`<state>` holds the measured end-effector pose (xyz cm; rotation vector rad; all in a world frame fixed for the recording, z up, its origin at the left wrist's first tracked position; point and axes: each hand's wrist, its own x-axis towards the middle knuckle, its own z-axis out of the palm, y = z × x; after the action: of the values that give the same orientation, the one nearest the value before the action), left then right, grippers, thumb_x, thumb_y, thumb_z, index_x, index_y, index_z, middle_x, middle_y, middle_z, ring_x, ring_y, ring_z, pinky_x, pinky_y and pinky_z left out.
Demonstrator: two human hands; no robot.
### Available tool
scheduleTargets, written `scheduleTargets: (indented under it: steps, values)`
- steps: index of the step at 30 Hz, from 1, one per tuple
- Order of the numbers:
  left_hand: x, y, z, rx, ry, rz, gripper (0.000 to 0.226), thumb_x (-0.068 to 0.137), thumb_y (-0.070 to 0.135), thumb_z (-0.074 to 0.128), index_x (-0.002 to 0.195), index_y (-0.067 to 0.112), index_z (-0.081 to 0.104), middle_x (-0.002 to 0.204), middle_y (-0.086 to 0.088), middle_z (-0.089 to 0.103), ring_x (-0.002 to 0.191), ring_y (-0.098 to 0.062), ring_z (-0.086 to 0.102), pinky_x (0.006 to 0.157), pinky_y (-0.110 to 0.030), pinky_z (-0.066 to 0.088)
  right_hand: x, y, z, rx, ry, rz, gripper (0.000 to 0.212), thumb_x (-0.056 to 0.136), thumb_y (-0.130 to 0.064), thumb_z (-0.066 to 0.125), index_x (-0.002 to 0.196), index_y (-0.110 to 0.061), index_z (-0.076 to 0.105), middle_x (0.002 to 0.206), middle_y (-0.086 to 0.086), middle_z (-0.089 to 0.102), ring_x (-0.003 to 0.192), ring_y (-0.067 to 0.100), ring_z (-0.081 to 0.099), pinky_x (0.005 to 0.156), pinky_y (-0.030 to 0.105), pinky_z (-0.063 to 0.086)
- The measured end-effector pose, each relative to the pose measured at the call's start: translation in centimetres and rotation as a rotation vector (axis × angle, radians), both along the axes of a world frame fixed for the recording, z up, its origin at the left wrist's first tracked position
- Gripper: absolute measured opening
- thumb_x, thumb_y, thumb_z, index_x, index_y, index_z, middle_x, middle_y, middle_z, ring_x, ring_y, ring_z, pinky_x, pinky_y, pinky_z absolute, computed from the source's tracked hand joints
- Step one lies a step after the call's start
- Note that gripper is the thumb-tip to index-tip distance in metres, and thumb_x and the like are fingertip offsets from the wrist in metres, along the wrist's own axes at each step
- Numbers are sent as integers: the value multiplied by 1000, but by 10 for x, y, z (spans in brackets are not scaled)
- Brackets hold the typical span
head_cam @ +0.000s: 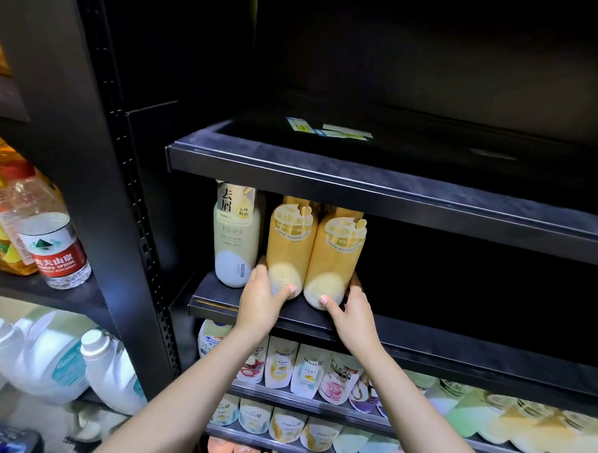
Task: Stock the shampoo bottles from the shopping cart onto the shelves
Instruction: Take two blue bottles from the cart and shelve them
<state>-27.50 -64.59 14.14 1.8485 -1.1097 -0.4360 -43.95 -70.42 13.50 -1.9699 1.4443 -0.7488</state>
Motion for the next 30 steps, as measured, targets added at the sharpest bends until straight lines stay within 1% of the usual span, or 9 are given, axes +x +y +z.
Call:
scheduleTargets:
  steps: [3,6,9,12,18,22,25,27,30]
  values:
    - [-1,12,-6,9,-20,-31,39,85,27,66,115,9,49,117,-9,59,112,-27,54,88,-36,45,4,18,-4,-65,-3,-42,38,92,-28,59,118,-2,46,115,14,52,111,31,51,89,35,43]
    - [-5,45,-13,59,-132,-70,65,91,27,60,146,10,30,149,-5,37,137,-21,35,111,-30,30,10,59,-17,-305,51,-91,60,95,-24,52,146,-3,28,150,14,34,140,29,28,117,36,21]
    - [6,98,-29,102,-307,-55,67,94,31,53,150,13,21,156,-2,24,142,-21,27,118,-29,20,26,103,-37,-487,135,152,60,92,-29,42,146,-10,28,153,12,30,144,26,20,119,36,5]
    - [33,168,-52,262,-452,34,69,92,35,51,150,12,21,156,-5,24,145,-21,21,119,-34,18,54,136,-65,-407,278,439,58,88,-35,38,141,-12,36,148,13,40,139,30,33,114,41,11]
    - [70,336,-100,620,-399,263,68,67,34,67,125,-1,58,124,-19,62,108,-34,64,87,-43,54,112,222,-118,-292,506,832,56,82,-44,41,131,-18,45,128,8,62,116,27,61,105,46,33]
    - [76,434,-127,742,-370,361,55,67,39,44,100,4,72,98,-10,72,82,-24,71,64,-29,59,144,289,-130,-187,700,1103,66,89,-48,29,149,-22,25,156,1,26,145,18,23,118,46,14]
    - [80,494,-131,818,-245,419,57,70,39,59,115,5,67,116,-11,67,103,-26,67,82,-30,56,175,339,-135,-149,750,1187,67,89,-51,20,149,-21,21,157,1,22,145,18,20,118,44,9]
    - [85,524,-127,818,-107,442,62,87,34,56,140,6,43,144,-12,45,131,-25,45,106,-31,38,191,373,-140,-121,775,1236,63,94,-51,24,149,-20,20,155,0,24,143,18,23,117,44,12]
    - [107,565,-128,832,-101,445,61,95,34,45,148,12,24,154,-4,26,140,-19,27,112,-27,24,216,415,-148,-76,782,1256,58,96,-46,35,146,-18,25,149,2,29,138,22,32,113,41,24]
